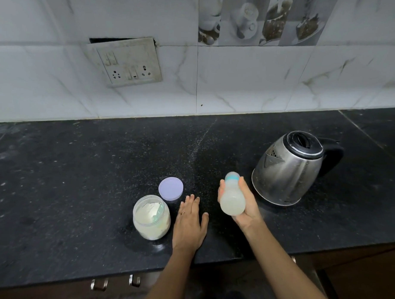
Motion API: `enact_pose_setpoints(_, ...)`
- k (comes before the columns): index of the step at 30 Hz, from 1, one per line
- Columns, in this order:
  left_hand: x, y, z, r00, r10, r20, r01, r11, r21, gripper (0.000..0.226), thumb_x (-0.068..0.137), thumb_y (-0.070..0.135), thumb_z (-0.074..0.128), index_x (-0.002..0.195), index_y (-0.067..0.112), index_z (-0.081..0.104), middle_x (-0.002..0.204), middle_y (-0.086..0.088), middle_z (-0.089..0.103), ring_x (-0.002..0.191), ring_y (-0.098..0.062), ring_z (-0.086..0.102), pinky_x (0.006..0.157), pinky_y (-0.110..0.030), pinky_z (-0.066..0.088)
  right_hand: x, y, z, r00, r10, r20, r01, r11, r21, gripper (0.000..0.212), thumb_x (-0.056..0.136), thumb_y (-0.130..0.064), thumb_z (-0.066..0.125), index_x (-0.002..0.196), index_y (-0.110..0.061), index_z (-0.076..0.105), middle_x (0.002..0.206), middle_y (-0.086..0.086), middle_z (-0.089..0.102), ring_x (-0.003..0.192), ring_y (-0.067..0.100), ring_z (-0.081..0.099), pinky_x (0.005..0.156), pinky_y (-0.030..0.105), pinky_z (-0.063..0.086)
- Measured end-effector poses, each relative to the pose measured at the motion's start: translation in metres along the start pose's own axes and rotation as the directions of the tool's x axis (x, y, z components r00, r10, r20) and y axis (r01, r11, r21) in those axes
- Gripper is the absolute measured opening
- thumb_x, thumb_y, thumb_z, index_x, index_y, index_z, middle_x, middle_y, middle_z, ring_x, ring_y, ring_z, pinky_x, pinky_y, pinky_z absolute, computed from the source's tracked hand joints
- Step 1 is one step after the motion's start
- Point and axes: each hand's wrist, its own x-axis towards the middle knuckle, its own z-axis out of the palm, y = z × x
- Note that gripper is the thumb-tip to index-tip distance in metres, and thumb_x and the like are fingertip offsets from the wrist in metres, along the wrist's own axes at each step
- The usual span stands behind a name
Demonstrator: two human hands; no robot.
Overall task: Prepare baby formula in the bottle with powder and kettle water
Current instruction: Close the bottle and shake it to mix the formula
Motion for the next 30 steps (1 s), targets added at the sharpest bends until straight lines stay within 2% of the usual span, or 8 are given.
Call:
enact_pose_setpoints(3, 0.0, 0.0, 0.0, 1.0, 0.001, 0.001, -0.001, 1.0, -0.005, 0.07, 0.089, 0.048, 0.019, 0.143, 0.009, 0.041, 0.152, -0.009, 0.036, 0.144, -0.018, 0.023, 0.116, -0.026, 0.002, -0.002, 0.0, 0.002, 0.999, -0.008, -0.041, 0.004, 0.996, -0.094, 0.066, 0.078, -0.027, 0.077, 0.127, -0.002, 0.041, 0.11, 0.014, 0.057, 0.08, 0.02, 0.059, 0.065, 0.03, 0.053)
enact_pose_setpoints(6, 0.001, -0.001, 0.001, 1.0, 0.0, 0.009, 0.0, 1.0, 0.002, 0.069, 0.089, 0.048, 0.019, 0.143, 0.009, 0.041, 0.151, -0.009, 0.037, 0.144, -0.017, 0.023, 0.116, -0.026, 0.002, 0.002, 0.002, 0.022, 0.995, -0.081, -0.061, 0.069, 0.981, -0.182, 0.077, 0.06, -0.03, 0.089, 0.122, -0.006, 0.05, 0.1, 0.011, 0.062, 0.072, 0.018, 0.062, 0.057, 0.03, 0.055)
enact_pose_setpoints(8, 0.001, -0.001, 0.001, 1.0, -0.002, 0.006, 0.002, 1.0, 0.003, 0.068, 0.09, 0.047, 0.02, 0.142, 0.009, 0.043, 0.151, -0.009, 0.038, 0.144, -0.018, 0.024, 0.116, -0.026, 0.003, 0.004, -0.002, 0.014, 0.996, -0.038, -0.078, 0.044, 0.997, 0.07, 0.082, 0.051, -0.02, 0.093, 0.121, -0.004, 0.053, 0.097, 0.014, 0.063, 0.074, 0.023, 0.065, 0.06, 0.035, 0.059)
enact_pose_setpoints(12, 0.0, 0.0, 0.0, 1.0, -0.001, 0.003, 0.001, 1.0, 0.001, 0.067, 0.09, 0.047, 0.021, 0.141, 0.01, 0.043, 0.15, -0.009, 0.039, 0.143, -0.018, 0.025, 0.116, -0.026, 0.004, -0.004, -0.006, 0.011, 1.0, 0.03, -0.002, -0.03, 0.999, -0.045, 0.065, 0.084, -0.031, 0.07, 0.126, 0.002, 0.033, 0.109, 0.019, 0.057, 0.079, 0.025, 0.063, 0.064, 0.032, 0.056)
enact_pose_setpoints(14, 0.0, 0.0, 0.0, 1.0, -0.004, 0.01, 0.004, 1.0, 0.004, 0.067, 0.09, 0.047, 0.021, 0.141, 0.01, 0.043, 0.15, -0.009, 0.039, 0.143, -0.018, 0.026, 0.116, -0.026, 0.004, -0.006, -0.004, 0.023, 0.994, -0.02, 0.109, 0.035, 0.99, -0.137, 0.071, 0.079, -0.035, 0.075, 0.124, -0.006, 0.029, 0.103, 0.015, 0.062, 0.074, 0.023, 0.065, 0.06, 0.032, 0.057)
enact_pose_setpoints(17, 0.0, -0.001, 0.001, 1.0, -0.005, 0.004, 0.005, 1.0, 0.01, 0.065, 0.09, 0.046, 0.023, 0.14, 0.009, 0.044, 0.149, -0.01, 0.04, 0.143, -0.019, 0.028, 0.116, -0.027, 0.006, -0.002, -0.01, 0.014, 0.999, -0.015, 0.05, 0.007, 0.989, 0.148, 0.081, 0.062, -0.026, 0.089, 0.127, -0.007, 0.044, 0.103, 0.014, 0.064, 0.072, 0.023, 0.066, 0.059, 0.035, 0.058)
enact_pose_setpoints(24, 0.001, 0.0, 0.002, 1.0, -0.005, -0.005, 0.005, 1.0, 0.004, 0.067, 0.09, 0.047, 0.022, 0.141, 0.009, 0.044, 0.15, -0.01, 0.039, 0.143, -0.019, 0.027, 0.116, -0.027, 0.004, -0.006, -0.003, 0.025, 0.995, -0.044, -0.087, 0.051, 0.996, 0.072, 0.094, 0.051, -0.029, 0.094, 0.131, -0.009, 0.049, 0.103, 0.009, 0.067, 0.073, 0.019, 0.068, 0.058, 0.032, 0.058)
enact_pose_setpoints(30, 0.0, 0.0, 0.002, 1.0, -0.003, -0.008, 0.003, 1.0, 0.008, 0.067, 0.09, 0.047, 0.022, 0.14, 0.008, 0.045, 0.149, -0.01, 0.041, 0.142, -0.019, 0.029, 0.116, -0.028, 0.006, -0.011, -0.006, 0.036, 0.999, -0.013, -0.052, 0.014, 1.0, 0.027, 0.074, 0.069, -0.039, 0.08, 0.126, -0.008, 0.044, 0.103, 0.013, 0.063, 0.067, 0.022, 0.064, 0.052, 0.033, 0.056)
